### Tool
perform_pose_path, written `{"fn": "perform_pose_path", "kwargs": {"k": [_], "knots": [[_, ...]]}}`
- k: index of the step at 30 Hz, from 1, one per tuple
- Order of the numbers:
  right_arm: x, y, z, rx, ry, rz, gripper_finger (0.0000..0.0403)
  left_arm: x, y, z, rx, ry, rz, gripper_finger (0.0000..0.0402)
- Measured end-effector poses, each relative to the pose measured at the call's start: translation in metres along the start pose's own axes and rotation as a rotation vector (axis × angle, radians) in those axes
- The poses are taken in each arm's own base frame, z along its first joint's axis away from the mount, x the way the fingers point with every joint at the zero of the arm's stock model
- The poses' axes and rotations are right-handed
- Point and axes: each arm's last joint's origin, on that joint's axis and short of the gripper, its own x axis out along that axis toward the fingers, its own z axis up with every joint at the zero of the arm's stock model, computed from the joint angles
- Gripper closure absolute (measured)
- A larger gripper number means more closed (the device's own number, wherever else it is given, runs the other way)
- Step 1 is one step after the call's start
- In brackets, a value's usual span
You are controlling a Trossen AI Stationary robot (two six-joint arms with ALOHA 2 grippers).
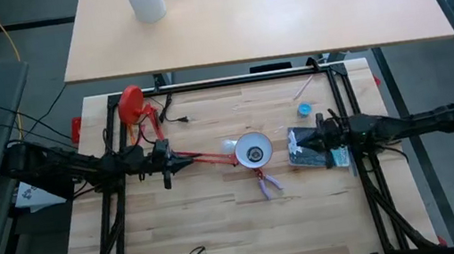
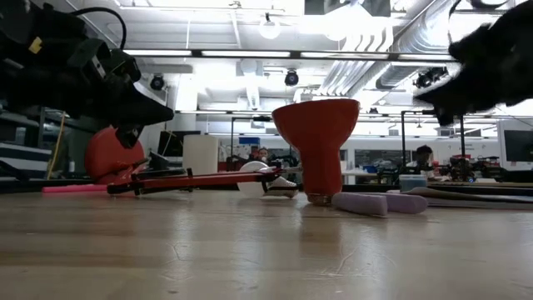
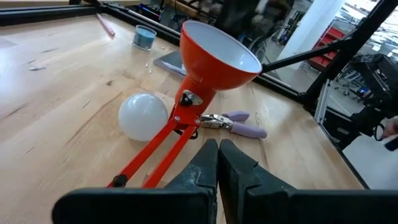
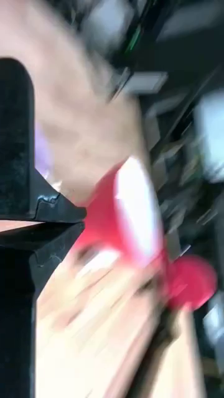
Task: Screw lightbulb
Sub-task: Return to Home Position
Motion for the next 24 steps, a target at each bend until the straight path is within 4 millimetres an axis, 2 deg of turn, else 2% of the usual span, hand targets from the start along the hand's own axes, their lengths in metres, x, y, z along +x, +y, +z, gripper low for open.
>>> {"fn": "perform_pose_path", "kwargs": {"k": [3, 10, 14, 19, 24], "knots": [[-0.001, -0.005, -0.011, -0.002, 0.104, -0.11, 0.0403, 0.0, 0.0, 0.0, 0.0, 0.0, -0.001, 0.0401], [0.0, -0.006, -0.012, -0.004, 0.119, -0.116, 0.0403, 0.0, 0.0, 0.0, 0.0, 0.006, 0.001, 0.0401], [0.0, -0.006, -0.012, -0.004, 0.119, -0.116, 0.0403, -0.008, -0.002, 0.005, 0.0, 0.0, 0.0, 0.0401], [-0.008, -0.004, -0.002, 0.002, -0.005, -0.089, 0.0403, -0.03, -0.007, 0.013, 0.001, -0.033, -0.015, 0.0402], [-0.019, -0.002, 0.015, 0.011, -0.207, -0.061, 0.0402, -0.049, -0.007, 0.012, 0.001, -0.03, -0.014, 0.0401]]}}
